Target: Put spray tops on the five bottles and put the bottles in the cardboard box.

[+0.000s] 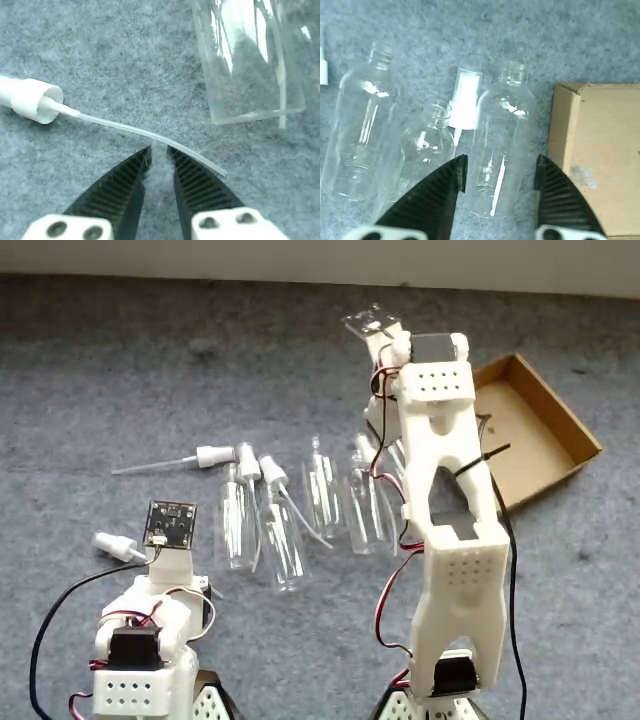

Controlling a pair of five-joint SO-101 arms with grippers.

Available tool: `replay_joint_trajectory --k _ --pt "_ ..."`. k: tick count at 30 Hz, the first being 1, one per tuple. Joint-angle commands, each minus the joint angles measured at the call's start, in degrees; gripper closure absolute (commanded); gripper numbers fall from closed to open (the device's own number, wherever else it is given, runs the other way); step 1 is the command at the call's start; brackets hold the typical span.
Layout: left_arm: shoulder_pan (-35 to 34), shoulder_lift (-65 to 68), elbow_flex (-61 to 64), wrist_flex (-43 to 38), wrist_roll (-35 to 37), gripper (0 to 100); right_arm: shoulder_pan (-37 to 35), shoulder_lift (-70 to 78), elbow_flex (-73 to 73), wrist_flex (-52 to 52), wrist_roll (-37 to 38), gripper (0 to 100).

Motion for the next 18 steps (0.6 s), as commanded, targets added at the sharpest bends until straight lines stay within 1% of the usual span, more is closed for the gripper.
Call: replay_joint_trajectory --k 1,4,7,12,18 --pt "-0.7 -0.2 1.1 -0.4 0.6 100 -0.6 -0.7 -3.1 -1.1 0.7 73.9" --pt "-0.7 -0.2 1.1 -0.4 0.6 100 -0.6 0.0 -3.0 -1.0 0.8 71.7" --pt "-0.7 -0.2 1.1 -0.4 0.6 100 -1.3 3.2 -3.1 -0.8 4.3 71.6" --pt "-0.7 -0.2 1.1 -0.4 0.6 100 -1.5 8.8 -3.6 -0.8 3.8 71.6" --pt "-0.7 -0.2 1.1 -0.4 0.6 100 -1.5 10.7 -3.6 -1.9 4.2 71.6"
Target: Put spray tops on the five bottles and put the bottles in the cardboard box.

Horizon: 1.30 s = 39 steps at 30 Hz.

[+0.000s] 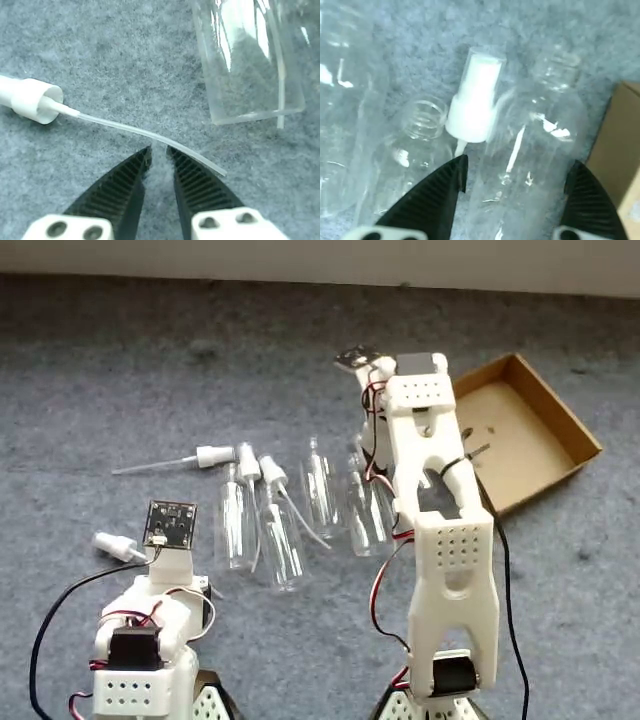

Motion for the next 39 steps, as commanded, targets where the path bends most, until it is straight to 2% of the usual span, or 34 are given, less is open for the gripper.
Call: replay_joint_trajectory --k 1,9,16,25,28,32,39 --pt "-0.7 -0.2 1.1 -0.4 0.6 100 -1.0 -0.6 -3.6 -2.4 0.8 71.6" --pt "-0.7 -0.2 1.1 -0.4 0.6 100 -1.1 3.3 -3.8 -4.6 0.8 72.1" --pt "-0.7 -0.2 1.1 -0.4 0.6 100 -0.8 2.5 -5.6 -4.0 0.4 83.6" --pt "-0.7 -0.2 1.1 -0.4 0.6 100 -0.7 -2.7 -17.2 5.6 0.4 84.1" --pt "-0.7 -0.2 1.1 -0.4 0.6 100 0.1 -6.3 -18.9 5.6 -0.2 84.1" --pt "-0.7 -0.2 1.1 -0.4 0.6 100 0.2 -13.1 -16.8 5.6 -6.2 84.1" --pt "-0.7 -0.2 1.1 -0.4 0.6 100 -0.8 -30.8 -8.0 5.6 -9.2 84.1"
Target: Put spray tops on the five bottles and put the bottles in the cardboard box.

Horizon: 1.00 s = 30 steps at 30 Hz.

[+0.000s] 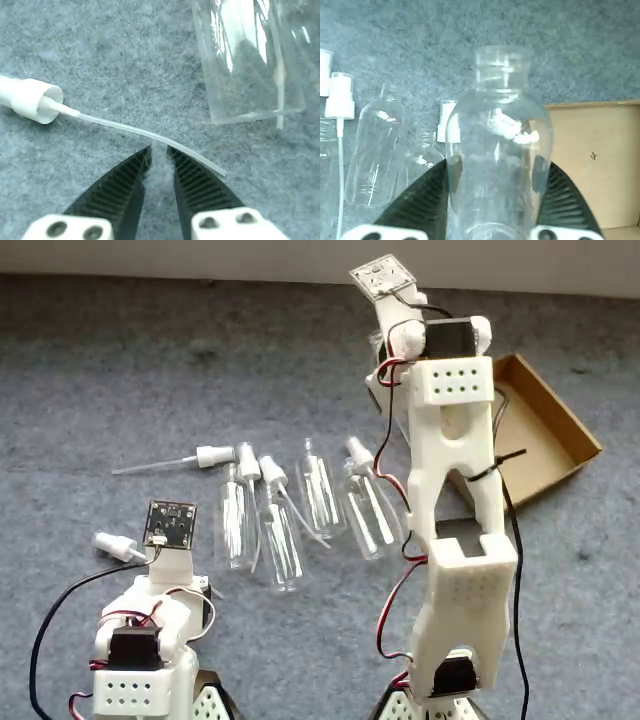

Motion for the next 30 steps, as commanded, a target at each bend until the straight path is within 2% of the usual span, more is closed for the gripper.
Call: replay_joint_trajectory --k 1,8,14,23,30 --pt "-0.7 -0.2 1.1 -0.4 0.6 100 -1.0 -13.9 4.4 1.2 -2.7 84.1" --pt "-0.7 -0.2 1.1 -0.4 0.6 100 -7.2 -35.6 23.3 1.2 -7.3 84.1" --pt "-0.7 -0.2 1.1 -0.4 0.6 100 -13.3 -51.6 41.9 -0.4 -7.2 84.1" --pt "-0.7 -0.2 1.1 -0.4 0.6 100 -13.6 -74.2 71.4 -14.3 -7.2 84.1" --pt "-0.7 -0.2 1.1 -0.4 0.6 100 -13.6 -94.2 99.4 -29.6 -7.2 84.1"
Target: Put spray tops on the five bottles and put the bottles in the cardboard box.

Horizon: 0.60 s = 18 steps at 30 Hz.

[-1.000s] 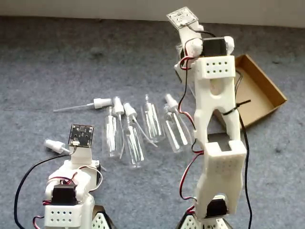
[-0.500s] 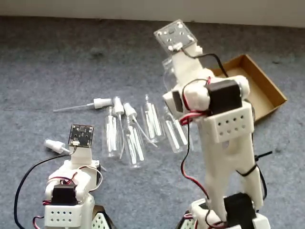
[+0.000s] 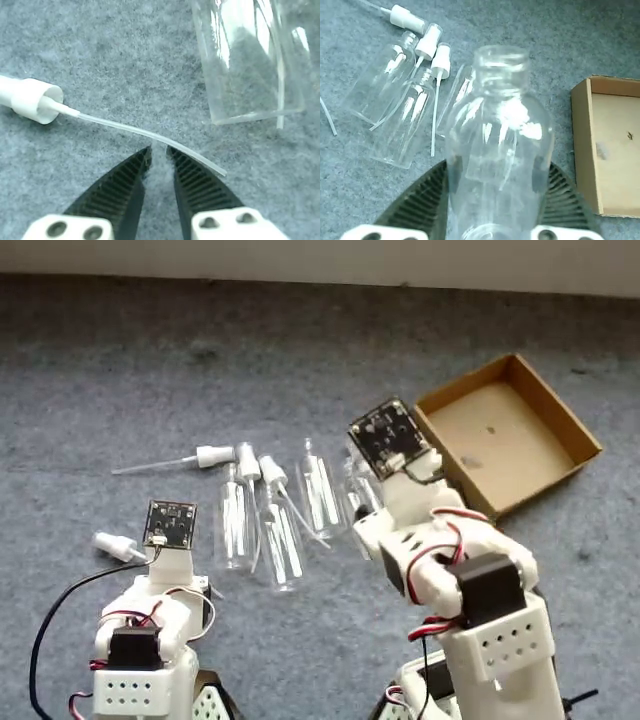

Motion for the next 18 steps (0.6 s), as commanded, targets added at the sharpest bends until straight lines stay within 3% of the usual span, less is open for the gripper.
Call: replay_joint_trajectory --k 1,14,18 --pt "-0.7 -0.2 1.1 -0.4 0.6 100 -0.7 -11.6 13.0 -9.1 -0.6 84.1" --pt "-0.7 -0.2 1.1 -0.4 0.6 100 -0.7 -37.1 46.5 -26.9 -0.9 84.1" --pt "-0.7 -0.2 1.1 -0.4 0.6 100 -0.7 -42.0 51.8 -30.4 -7.6 84.1"
